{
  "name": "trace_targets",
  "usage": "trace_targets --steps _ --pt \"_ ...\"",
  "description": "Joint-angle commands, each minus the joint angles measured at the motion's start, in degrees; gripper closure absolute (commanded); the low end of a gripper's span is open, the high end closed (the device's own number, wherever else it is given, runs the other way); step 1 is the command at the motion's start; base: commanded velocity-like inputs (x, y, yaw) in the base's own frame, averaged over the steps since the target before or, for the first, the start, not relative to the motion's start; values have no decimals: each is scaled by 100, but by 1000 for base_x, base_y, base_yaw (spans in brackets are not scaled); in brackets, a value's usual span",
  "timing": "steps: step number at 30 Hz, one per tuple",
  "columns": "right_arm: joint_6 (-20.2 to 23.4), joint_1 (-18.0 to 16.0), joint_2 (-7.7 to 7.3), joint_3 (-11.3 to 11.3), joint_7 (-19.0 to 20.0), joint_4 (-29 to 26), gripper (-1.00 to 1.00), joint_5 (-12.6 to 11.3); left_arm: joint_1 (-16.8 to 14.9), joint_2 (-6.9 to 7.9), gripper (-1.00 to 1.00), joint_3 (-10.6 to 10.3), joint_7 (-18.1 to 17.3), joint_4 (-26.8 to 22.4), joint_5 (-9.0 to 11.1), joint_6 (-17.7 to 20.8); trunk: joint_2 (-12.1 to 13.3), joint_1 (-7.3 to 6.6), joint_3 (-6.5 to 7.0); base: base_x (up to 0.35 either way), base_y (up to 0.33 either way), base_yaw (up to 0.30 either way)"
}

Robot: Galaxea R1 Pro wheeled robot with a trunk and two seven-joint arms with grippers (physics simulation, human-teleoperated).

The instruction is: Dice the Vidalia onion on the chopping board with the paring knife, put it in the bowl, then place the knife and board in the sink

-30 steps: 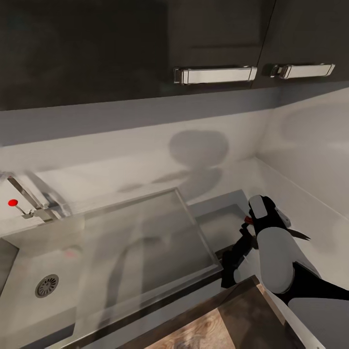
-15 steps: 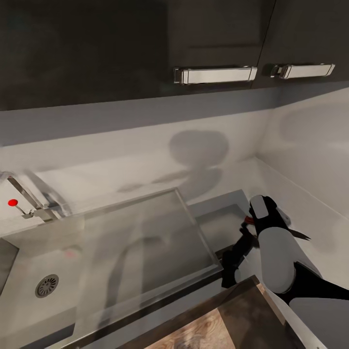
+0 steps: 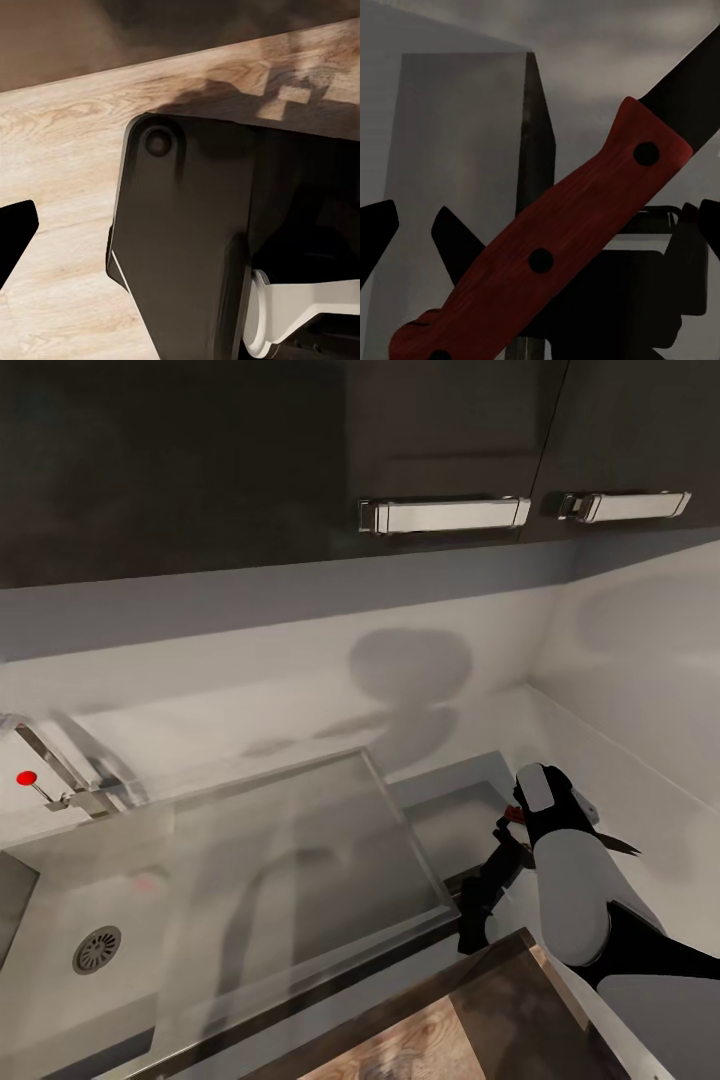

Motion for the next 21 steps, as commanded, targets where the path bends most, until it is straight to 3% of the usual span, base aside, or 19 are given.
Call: trace_targets --steps 1,12,13,21 --pt "41 -5 5 -17 -16 -13 -100 -4 2 -5 -100 18 -50 -7 54 2 -11 4 -10 0 0 0" --pt "80 -5 5 -26 -70 -13 -100 -3 2 -5 -100 18 -50 -7 54 2 -11 4 -10 0 0 0" --pt "82 -5 5 -26 -73 -13 100 -3 2 -5 -100 18 -50 -7 54 2 -11 4 -10 0 0 0" --pt "85 -5 5 -35 -83 -13 100 -4 2 -5 -100 18 -50 -11 54 2 -11 4 -10 0 0 0"
